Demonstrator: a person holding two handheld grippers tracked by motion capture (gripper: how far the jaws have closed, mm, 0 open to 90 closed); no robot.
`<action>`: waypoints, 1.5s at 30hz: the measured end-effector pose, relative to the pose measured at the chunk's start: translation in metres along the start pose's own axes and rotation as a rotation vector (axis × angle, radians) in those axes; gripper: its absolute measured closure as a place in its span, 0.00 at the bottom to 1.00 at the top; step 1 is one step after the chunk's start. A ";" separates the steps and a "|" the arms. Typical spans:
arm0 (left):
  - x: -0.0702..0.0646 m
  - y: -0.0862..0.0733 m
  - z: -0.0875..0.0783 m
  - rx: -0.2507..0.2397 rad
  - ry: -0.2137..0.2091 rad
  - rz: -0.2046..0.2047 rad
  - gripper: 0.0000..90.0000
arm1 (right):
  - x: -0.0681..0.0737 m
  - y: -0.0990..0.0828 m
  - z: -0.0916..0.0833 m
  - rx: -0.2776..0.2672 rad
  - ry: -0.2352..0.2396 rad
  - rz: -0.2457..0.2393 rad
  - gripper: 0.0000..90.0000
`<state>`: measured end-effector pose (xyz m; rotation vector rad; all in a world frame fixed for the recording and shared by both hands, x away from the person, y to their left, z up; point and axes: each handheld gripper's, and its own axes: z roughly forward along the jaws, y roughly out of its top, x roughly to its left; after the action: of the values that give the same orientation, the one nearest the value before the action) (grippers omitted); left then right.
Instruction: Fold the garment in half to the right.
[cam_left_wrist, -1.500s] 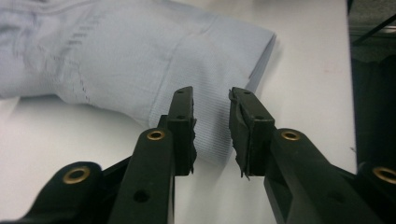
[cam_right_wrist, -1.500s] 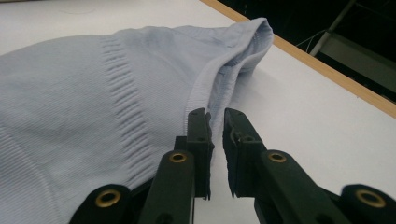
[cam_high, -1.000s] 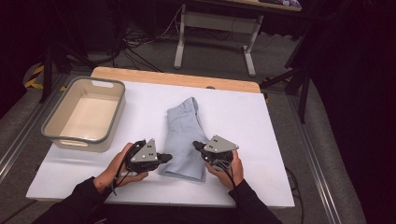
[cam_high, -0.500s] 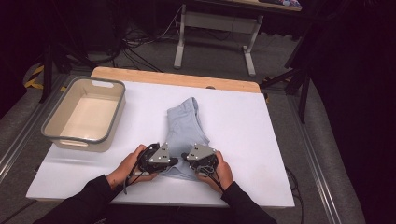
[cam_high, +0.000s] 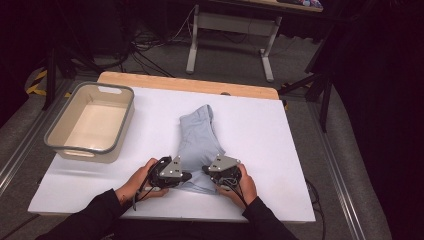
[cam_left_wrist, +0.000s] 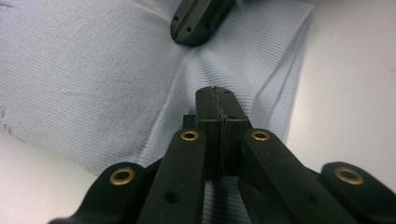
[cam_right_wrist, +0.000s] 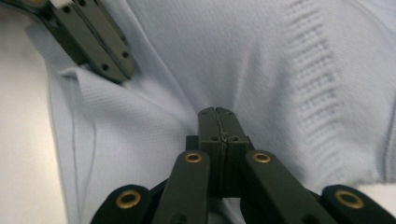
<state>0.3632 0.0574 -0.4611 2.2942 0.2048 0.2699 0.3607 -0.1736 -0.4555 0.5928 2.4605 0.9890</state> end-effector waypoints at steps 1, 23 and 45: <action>-0.001 0.000 -0.001 0.002 -0.005 -0.003 0.99 | -0.001 -0.002 -0.002 0.003 -0.003 0.006 1.00; 0.032 0.016 -0.054 -0.203 0.102 -0.060 0.87 | -0.037 0.004 -0.039 -0.150 -0.098 0.128 1.00; 0.064 0.018 0.018 -0.040 0.154 -0.137 0.88 | -0.052 0.016 0.025 -0.004 -0.169 0.110 1.00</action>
<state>0.4303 0.0476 -0.4514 2.2092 0.4290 0.3769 0.4206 -0.1771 -0.4492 0.7849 2.2977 0.9444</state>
